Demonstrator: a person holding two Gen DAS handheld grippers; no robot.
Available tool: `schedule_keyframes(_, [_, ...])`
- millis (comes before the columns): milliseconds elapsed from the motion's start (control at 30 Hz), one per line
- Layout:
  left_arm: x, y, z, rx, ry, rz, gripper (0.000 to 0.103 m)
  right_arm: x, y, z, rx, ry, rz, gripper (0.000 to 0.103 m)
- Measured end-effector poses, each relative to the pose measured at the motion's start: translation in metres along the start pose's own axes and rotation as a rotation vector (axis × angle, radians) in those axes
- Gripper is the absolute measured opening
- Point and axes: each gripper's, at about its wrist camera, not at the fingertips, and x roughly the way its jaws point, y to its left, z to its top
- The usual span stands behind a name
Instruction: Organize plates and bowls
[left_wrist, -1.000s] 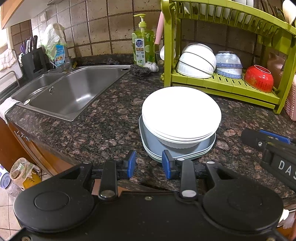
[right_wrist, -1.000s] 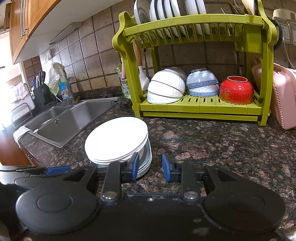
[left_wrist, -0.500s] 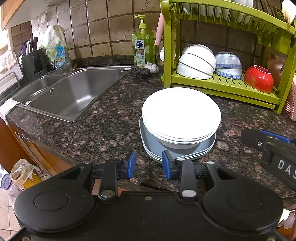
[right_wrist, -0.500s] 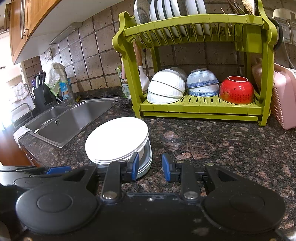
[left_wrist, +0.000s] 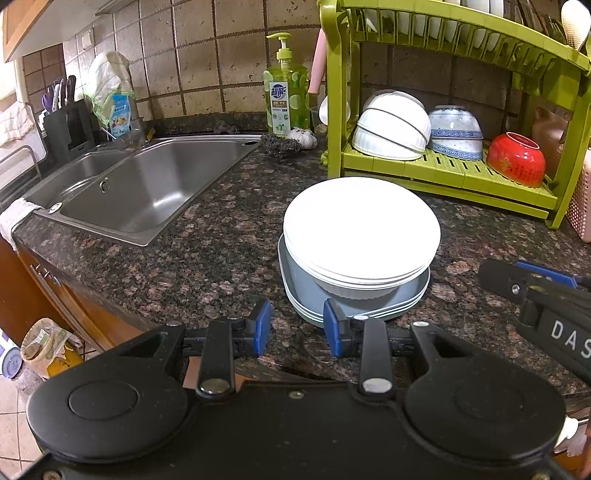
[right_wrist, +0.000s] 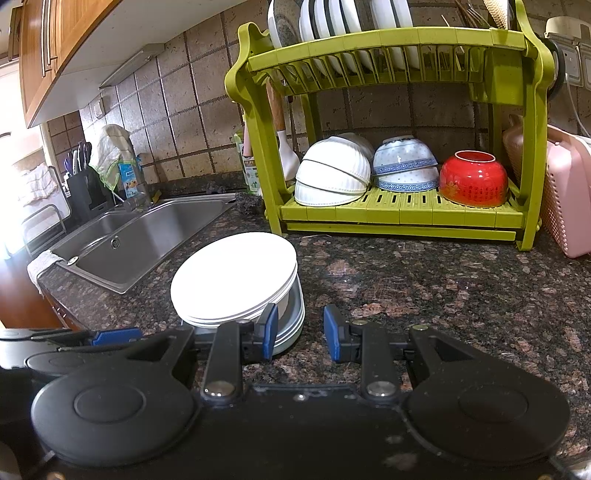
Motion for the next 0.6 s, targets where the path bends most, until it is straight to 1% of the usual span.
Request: schedule_keyframes(600, [-0.0001, -0.0007, 0.0001, 0.0, -0.002, 0.007, 0.043, -0.0001, -0.0002, -0.0003, -0.001, 0.005, 0.008, 0.029])
